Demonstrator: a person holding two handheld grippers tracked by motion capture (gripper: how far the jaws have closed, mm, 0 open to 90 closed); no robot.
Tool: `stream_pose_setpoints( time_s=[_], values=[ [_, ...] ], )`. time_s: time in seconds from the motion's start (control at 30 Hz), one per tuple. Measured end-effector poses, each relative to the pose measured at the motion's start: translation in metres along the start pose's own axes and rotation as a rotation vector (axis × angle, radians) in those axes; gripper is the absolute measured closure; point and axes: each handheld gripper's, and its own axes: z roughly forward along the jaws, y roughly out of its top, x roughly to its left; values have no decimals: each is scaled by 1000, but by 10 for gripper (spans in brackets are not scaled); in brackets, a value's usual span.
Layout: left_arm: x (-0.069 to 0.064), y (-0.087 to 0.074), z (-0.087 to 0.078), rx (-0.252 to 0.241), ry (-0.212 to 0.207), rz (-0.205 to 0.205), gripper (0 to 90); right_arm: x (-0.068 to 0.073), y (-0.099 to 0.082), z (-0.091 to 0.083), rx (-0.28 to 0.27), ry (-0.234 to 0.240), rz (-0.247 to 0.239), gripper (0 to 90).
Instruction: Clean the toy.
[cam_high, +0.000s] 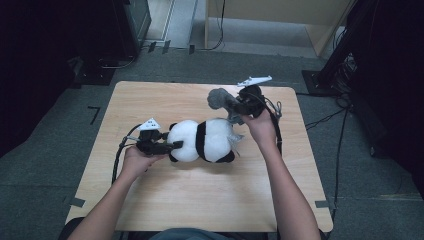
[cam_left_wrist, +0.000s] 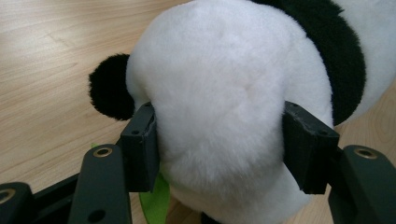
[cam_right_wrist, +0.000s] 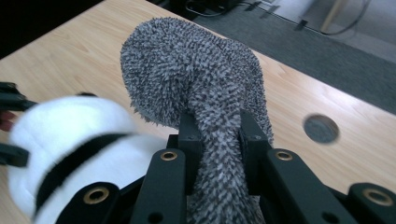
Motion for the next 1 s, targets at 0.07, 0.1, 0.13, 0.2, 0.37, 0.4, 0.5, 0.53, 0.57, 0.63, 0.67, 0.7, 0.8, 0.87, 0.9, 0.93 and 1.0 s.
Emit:
stream_pose_setpoints(
  time_s=[0.07, 0.1, 0.13, 0.2, 0.37, 0.4, 0.5, 0.53, 0.57, 0.63, 0.67, 0.7, 0.8, 0.87, 0.9, 0.93, 1.0],
  values=[
    [0, 0, 0, -1, 1, -2, 372, 9, 8, 8, 14, 11, -18, 768],
    [0, 0, 0, 0, 1, -2, 372, 13, 11, 12, 20, 18, -26, 768],
    [0, 0, 0, 1, 2, -1, 370, 17, 14, 17, 26, 25, -32, 768],
    [0, 0, 0, 0, 3, -2, 368, 25, 20, 26, 36, 41, -41, 768],
    [0, 0, 0, 1, 4, 0, 369, 51, 31, 46, 55, 87, -82, 767],
    [0, 1, 0, 2, 5, 1, 371, 57, 33, 50, 57, 95, -92, 767],
    [-1, 2, 0, 5, 9, -2, 379, 72, 40, 62, 66, 121, -104, 768],
    [-1, 2, 0, 8, 10, -2, 381, 78, 42, 67, 71, 128, -107, 768],
    [-2, 2, 0, 9, 11, -4, 383, 83, 44, 71, 79, 138, -110, 768],
    [-1, 3, 0, 13, 11, -2, 387, 96, 44, 82, 97, 157, -132, 768],
    [-1, 3, 0, 16, 10, -3, 390, 105, 42, 90, 126, 170, -153, 768],
    [-1, 3, 0, 19, 11, -3, 392, 110, 40, 95, 150, 169, -166, 768],
    [1, 3, 1, 36, 15, -21, 397, 119, 32, 109, 208, 174, -206, 768],
    [0, 3, 1, 37, 17, -31, 403, 118, 30, 111, 216, 154, -227, 770],
    [-1, 3, 2, 37, 19, -34, 406, 117, 29, 111, 223, 138, -249, 770],
    [-1, 3, 2, 38, 22, -30, 407, 116, 28, 111, 230, 120, -269, 771],
    [-1, 4, 2, 43, 21, -26, 408, 108, 26, 110, 235, 124, -251, 772]
  ],
)
